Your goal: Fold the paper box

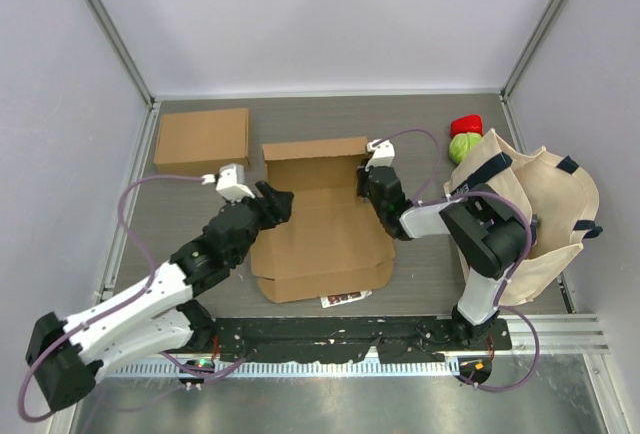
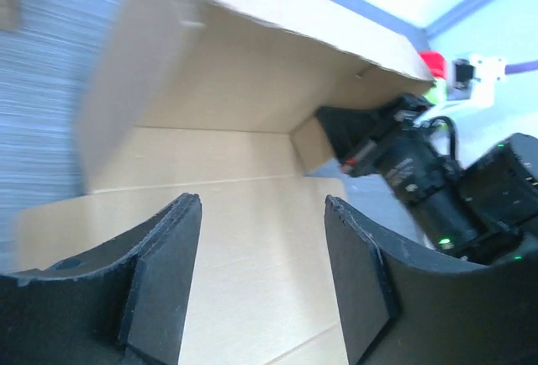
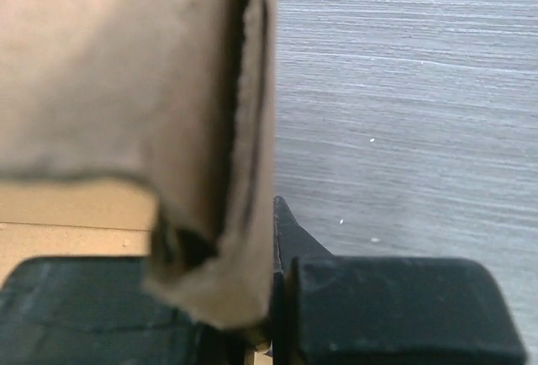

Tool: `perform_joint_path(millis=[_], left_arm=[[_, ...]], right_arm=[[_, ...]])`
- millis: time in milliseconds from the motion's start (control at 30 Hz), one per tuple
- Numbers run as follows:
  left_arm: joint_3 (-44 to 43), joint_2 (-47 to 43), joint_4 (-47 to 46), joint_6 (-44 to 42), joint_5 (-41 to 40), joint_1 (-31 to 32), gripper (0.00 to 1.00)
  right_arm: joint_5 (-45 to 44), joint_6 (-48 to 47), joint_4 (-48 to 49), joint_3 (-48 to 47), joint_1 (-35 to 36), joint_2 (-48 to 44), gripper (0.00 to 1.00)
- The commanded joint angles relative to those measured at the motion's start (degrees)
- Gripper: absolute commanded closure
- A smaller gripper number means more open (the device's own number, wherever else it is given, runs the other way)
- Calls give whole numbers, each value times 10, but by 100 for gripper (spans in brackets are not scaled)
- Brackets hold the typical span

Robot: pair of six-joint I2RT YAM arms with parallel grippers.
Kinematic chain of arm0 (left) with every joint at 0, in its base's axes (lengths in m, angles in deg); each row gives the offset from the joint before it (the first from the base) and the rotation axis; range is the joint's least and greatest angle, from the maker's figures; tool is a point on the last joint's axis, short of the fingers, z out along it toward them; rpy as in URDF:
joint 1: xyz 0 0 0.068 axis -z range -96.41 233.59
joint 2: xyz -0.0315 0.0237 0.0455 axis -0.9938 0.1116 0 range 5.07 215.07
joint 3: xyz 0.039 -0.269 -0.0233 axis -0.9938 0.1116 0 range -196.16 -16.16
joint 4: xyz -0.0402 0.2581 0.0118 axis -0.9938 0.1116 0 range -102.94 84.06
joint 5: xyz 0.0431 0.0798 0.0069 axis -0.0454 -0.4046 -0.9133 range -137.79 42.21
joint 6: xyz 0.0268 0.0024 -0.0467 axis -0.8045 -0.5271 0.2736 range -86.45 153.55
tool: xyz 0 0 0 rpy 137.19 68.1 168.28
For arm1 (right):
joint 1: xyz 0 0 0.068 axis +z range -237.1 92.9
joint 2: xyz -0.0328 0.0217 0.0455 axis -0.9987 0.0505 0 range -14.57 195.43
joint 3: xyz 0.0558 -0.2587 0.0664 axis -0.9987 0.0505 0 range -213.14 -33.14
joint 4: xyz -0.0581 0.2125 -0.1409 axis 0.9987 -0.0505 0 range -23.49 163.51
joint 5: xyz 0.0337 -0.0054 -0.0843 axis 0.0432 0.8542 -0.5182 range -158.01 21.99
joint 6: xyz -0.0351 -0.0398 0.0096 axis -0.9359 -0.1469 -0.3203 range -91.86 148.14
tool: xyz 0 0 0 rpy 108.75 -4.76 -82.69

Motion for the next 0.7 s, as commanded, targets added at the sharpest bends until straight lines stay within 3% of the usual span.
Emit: perform_joint_path(millis=[0, 100, 333, 433, 533, 667], left_arm=[[-5, -68, 182, -32, -131, -4, 32], [-5, -82, 221, -27, -171, -7, 21], [-68, 12, 165, -118, -117, -12, 20], [-103, 54, 164, -131, -130, -12, 20], [-146, 106, 200, -130, -161, -13, 30], [-186, 167, 231, -122, -210, -13, 63]], right_arm=[[178, 33, -18, -21, -42, -36, 99], [241, 40, -44, -29, -55, -43, 99], [283, 44, -73, -40, -63, -41, 99], [289, 48, -84, -43, -63, -45, 99], [293, 51, -78, -32, -63, -51, 99], [291, 51, -77, -30, -63, -51, 99]])
